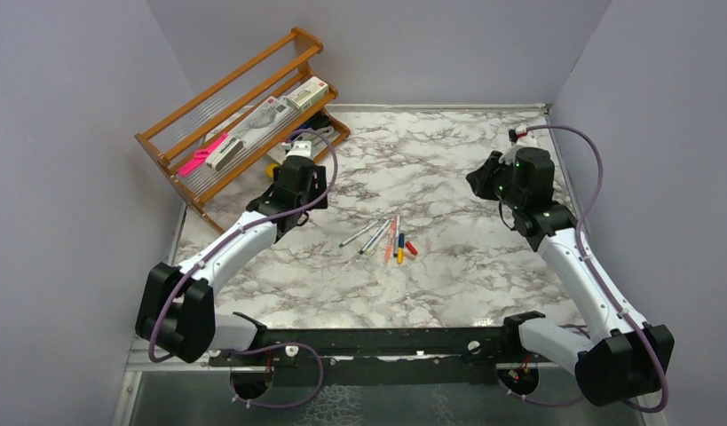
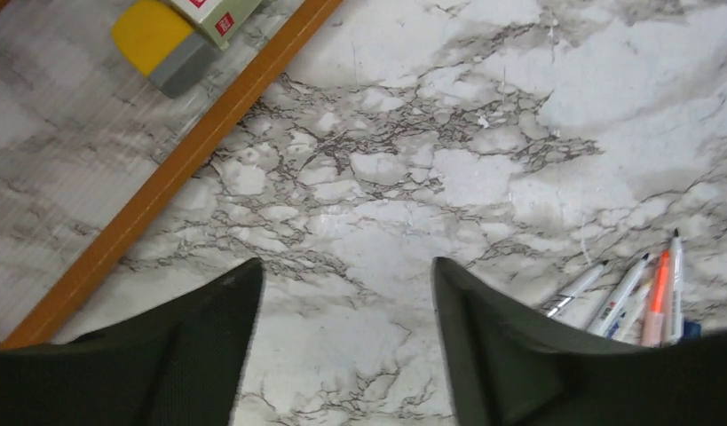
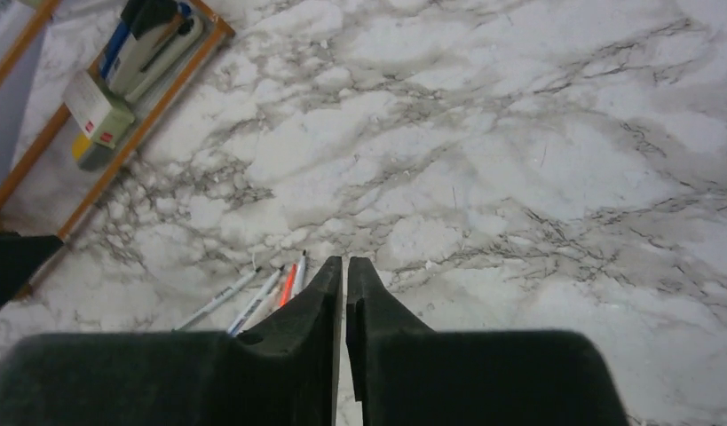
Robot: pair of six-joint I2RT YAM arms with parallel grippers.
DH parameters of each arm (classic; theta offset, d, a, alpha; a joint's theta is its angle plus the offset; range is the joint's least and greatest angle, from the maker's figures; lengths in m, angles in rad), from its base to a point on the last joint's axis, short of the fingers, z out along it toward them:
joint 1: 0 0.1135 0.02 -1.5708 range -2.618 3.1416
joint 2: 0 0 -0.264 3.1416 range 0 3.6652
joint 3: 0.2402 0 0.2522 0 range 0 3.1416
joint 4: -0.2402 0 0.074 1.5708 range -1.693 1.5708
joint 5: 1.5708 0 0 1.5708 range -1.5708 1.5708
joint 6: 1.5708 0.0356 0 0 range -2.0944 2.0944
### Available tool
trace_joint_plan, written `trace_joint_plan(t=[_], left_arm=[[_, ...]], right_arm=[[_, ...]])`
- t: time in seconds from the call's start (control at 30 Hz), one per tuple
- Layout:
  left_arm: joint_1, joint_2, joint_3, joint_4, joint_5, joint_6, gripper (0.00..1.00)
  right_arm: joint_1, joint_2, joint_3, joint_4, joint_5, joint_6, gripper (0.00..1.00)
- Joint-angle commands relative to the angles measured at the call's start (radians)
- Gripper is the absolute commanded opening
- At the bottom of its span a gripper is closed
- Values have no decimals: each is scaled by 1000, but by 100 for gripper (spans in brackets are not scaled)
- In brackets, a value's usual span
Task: Insert the pens into the pen caps
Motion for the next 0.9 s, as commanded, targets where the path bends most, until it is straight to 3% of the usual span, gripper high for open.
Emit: trace_joint_plan(t=[0.0,0.03,0.1,0.13,0.2,0.3,0.5,0.63,0.87], left_arm=[[-58,60,75,-34,28,-45,56],[-77,77,92,-33,32,-46,53],[-121,118,119,-40,36,-47,51],[-153,143,135,-48,31,-44,53],[-207,194,162,-61,15,-21,61],[-261,264,195,-70,25,69,73],[-266,309,199,-38,149,244,82],[-263,362,225,-75,159,356,83],[-263,419,239,-102,220,383,77]], right_arm=[[-1,29,-1,-114,-85,19,2],[-1,44,2,-135,-90,10,3],[-2,68,4,-165,-92,-9,28],[-1,74,2,-175,-87,-17,38],[-2,75,-2,-187,-80,-33,45],[-2,70,4,-199,-85,-54,45],[-1,31,-22,-203,-145,-57,51],[-1,0,-52,-202,-167,-36,51],[-1,-15,-64,-217,-152,-38,52]])
